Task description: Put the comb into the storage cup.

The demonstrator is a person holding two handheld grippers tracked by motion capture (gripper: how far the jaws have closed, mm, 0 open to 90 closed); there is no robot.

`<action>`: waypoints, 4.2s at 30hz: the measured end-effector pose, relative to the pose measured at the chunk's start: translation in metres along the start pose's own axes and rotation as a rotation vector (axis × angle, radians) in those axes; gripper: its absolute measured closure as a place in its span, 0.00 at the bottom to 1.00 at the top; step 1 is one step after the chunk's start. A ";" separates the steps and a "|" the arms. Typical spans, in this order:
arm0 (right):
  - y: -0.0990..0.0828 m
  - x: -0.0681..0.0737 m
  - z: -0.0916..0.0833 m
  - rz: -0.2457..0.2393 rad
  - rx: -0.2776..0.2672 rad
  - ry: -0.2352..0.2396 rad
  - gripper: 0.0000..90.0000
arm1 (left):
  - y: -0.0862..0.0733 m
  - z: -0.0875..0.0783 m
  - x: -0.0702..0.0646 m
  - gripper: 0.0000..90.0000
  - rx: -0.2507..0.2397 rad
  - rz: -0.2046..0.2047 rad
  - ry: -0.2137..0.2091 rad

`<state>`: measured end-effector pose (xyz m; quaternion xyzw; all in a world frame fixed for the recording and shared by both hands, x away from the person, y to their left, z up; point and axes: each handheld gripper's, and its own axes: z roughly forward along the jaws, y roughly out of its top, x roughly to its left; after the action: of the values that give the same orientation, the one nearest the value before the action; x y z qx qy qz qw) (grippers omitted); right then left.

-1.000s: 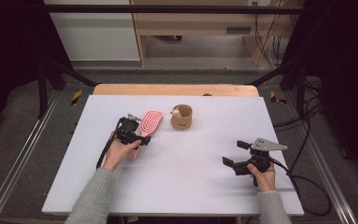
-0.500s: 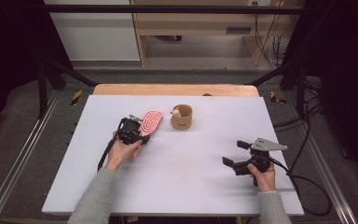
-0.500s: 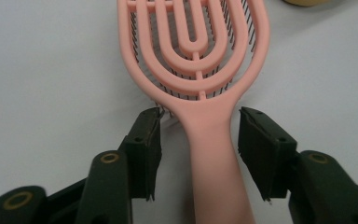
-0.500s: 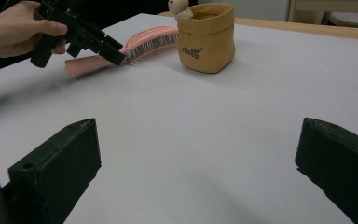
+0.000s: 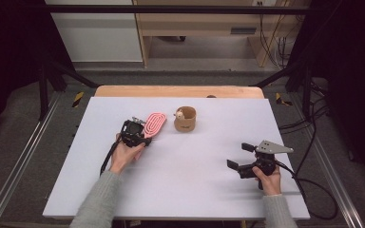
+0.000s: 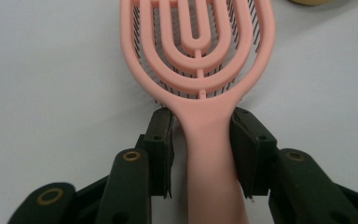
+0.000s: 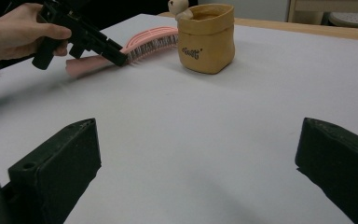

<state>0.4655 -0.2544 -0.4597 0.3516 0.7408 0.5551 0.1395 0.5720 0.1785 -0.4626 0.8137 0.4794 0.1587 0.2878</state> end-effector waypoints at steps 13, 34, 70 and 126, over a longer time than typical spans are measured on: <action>0.000 0.000 0.000 0.001 0.000 0.000 0.01 | 0.000 0.000 0.000 0.74 0.021 -0.002 -0.003; 0.000 0.000 0.000 0.001 0.000 0.001 0.01 | -0.002 -0.006 0.002 0.77 0.022 -0.004 -0.026; 0.000 0.001 0.001 0.003 0.002 0.001 0.01 | -0.020 -0.063 0.001 0.77 -0.169 0.007 -0.024; 0.017 0.024 0.011 0.027 -0.029 0.015 0.01 | -0.034 -0.089 -0.052 0.77 -0.317 0.106 -0.077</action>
<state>0.4613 -0.2283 -0.4430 0.3553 0.7288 0.5704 0.1316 0.4754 0.1738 -0.4134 0.7878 0.3933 0.2158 0.4219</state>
